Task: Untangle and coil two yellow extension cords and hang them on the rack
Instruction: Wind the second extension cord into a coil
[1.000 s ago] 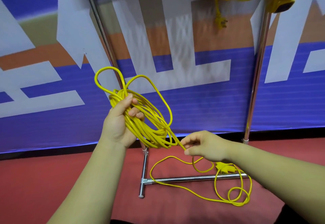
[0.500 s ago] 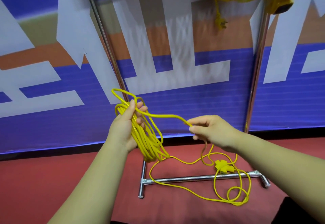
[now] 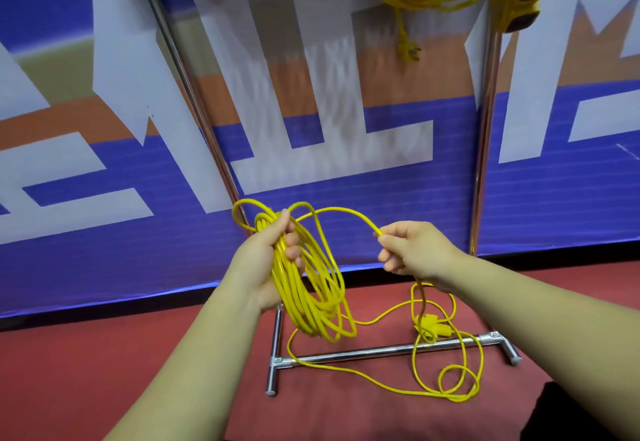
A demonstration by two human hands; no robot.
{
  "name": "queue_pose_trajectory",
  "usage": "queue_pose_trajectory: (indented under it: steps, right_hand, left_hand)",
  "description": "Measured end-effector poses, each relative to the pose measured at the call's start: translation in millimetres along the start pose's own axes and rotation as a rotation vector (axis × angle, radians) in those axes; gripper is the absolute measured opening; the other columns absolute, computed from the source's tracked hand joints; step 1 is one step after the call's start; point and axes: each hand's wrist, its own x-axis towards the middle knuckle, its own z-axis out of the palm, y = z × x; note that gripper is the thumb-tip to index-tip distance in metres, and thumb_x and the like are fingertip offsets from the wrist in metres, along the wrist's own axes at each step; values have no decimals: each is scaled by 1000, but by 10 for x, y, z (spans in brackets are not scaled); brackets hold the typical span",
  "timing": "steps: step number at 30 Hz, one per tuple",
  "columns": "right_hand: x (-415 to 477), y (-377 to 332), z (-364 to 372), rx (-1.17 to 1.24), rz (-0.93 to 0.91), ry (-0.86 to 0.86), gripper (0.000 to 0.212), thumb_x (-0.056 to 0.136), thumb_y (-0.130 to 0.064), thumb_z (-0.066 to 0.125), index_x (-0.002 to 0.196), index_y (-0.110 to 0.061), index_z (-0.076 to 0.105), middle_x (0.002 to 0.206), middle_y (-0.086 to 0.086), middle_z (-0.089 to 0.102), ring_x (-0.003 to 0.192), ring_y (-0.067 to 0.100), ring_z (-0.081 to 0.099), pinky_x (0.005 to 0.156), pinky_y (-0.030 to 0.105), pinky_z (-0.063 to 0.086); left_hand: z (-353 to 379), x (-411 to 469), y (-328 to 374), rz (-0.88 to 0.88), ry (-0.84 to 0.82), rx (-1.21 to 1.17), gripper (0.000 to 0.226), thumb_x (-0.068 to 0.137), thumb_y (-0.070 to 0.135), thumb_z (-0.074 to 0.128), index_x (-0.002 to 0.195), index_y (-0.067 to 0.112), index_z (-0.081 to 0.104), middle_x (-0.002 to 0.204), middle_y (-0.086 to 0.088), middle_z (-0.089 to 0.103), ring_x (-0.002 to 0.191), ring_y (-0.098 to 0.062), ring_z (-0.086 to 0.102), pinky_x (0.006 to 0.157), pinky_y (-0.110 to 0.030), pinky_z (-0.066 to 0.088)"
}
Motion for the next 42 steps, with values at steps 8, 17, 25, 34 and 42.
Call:
queue_pose_trajectory:
  steps: [8,17,25,34,42]
  right_hand:
    - [-16,137,-42,-692,-132,-79,13,93,-35,63,86,-36,74,54,-5,65,46,3,57,55,23,47]
    - [-246,70,55,-872,-99,-496,14,93,-24,64,95,-17,76,76,-14,71,55,-9,56,59,6,41]
    - [-407,-169,-10,-722,-179,-634,14,90,-18,68,87,-30,72,60,-16,59,54,-1,50,60,16,42]
    - [-460,-230,34,-675,-159,-572,16,94,-13,56,104,-17,68,75,-6,66,58,1,52,58,18,44]
    - [-410,-256,-6,-423,-367,-333,7,93,-14,68,95,-16,74,80,-4,75,69,1,65,69,15,49]
  left_hand:
    - [-31,8,171,159,-145,-185,26,92,43,53,78,22,53,55,10,38,40,-1,39,43,-15,40]
    - [-373,259,192,306,80,-315,32,100,41,53,76,20,57,61,9,46,51,-4,48,51,-20,45]
    - [-741,506,-63,218,387,3,27,98,35,61,79,15,61,66,1,57,55,-12,60,58,-29,53]
    - [-502,413,4,179,294,-173,30,99,36,58,75,18,59,62,6,55,53,-8,58,57,-26,54]
    - [-283,239,-182,140,117,327,16,96,13,63,81,11,57,63,-5,52,51,-16,52,51,-28,49]
